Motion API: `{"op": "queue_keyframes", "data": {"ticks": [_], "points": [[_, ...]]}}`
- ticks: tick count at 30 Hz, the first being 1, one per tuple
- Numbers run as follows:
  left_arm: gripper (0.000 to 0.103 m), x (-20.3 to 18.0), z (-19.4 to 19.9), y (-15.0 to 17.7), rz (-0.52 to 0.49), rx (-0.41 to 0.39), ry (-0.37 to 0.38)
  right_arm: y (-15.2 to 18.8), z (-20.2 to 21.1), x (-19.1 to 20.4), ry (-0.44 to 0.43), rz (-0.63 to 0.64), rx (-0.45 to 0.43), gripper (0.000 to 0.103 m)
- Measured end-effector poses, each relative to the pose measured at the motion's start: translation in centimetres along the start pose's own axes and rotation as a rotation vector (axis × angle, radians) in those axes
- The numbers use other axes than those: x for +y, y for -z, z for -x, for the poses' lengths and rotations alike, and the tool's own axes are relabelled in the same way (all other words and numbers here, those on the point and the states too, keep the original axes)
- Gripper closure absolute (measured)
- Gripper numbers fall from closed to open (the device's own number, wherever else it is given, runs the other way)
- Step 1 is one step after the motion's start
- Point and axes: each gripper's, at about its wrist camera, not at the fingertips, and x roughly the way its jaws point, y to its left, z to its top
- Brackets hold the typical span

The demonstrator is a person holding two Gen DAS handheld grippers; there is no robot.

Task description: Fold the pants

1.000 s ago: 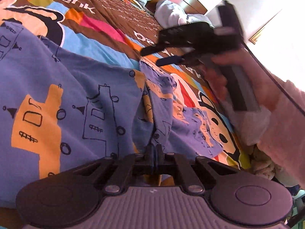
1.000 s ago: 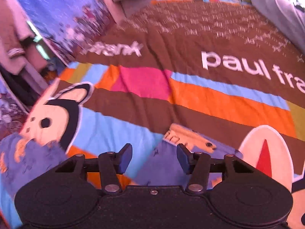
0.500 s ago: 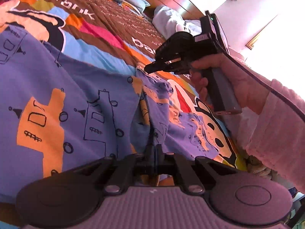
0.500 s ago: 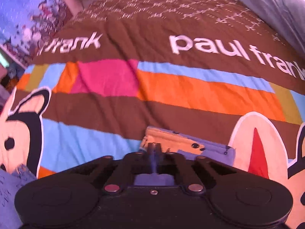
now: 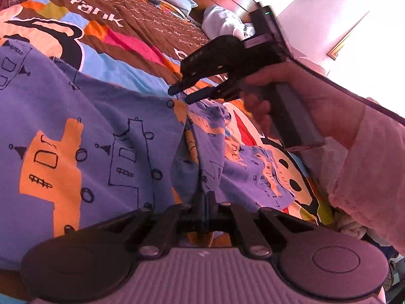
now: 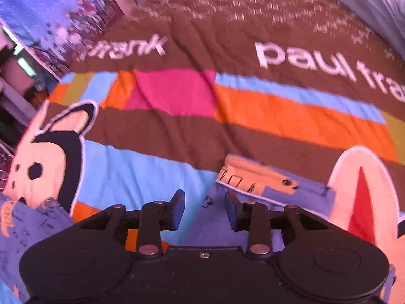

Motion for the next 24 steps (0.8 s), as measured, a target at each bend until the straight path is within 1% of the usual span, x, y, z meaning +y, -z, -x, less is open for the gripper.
{"op": "queue_keyframes", "data": {"ticks": [2, 3, 4, 7, 9, 11, 14, 16, 18, 20, 22, 24], "points": [[0.102, 0.1, 0.0, 0.0, 0.003, -0.002, 0.004, 0.2, -0.5, -0.1, 0.044, -0.027, -0.005, 0.082], [0.102, 0.1, 0.1, 0.0, 0.004, -0.004, 0.006, 0.3, -0.4, -0.2, 0.068, -0.030, -0.016, 0.096], [0.102, 0.2, 0.1, 0.0, 0.004, -0.006, 0.008, 0.5, -0.2, -0.4, 0.073, -0.034, -0.030, 0.102], [0.102, 0.0, 0.4, 0.0, -0.004, -0.024, 0.012, 1.4, 1.7, -1.7, 0.044, -0.090, -0.104, 0.103], [0.103, -0.3, 1.0, 0.0, -0.016, -0.042, 0.012, 2.4, 4.1, -3.0, 0.007, -0.139, -0.180, 0.103], [0.103, -0.8, 1.7, -0.3, -0.044, -0.060, 0.006, 4.1, 7.4, -4.4, -0.021, -0.183, -0.264, 0.103], [0.103, -2.4, 2.4, -1.0, -0.132, -0.065, -0.024, 6.9, 12.4, -6.2, -0.011, -0.221, -0.380, 0.103], [0.103, -3.9, 2.7, -1.4, -0.206, -0.054, -0.049, 9.3, 15.4, -8.0, -0.013, -0.267, -0.429, 0.103], [0.103, -5.3, 2.8, -1.5, -0.290, -0.032, -0.075, 11.9, 17.2, -10.0, -0.014, -0.332, -0.452, 0.103], [0.103, -6.6, 2.5, -1.3, -0.381, 0.005, -0.105, 14.9, 18.0, -11.9, -0.007, -0.395, -0.448, 0.103], [0.103, -7.7, 1.8, -0.8, -0.464, 0.061, -0.142, 17.9, 17.4, -13.9, -0.020, -0.473, -0.406, 0.103], [0.103, -8.5, 0.7, -0.5, -0.515, 0.128, -0.179, 20.4, 15.7, -15.1, -0.032, -0.518, -0.358, 0.103]]}}
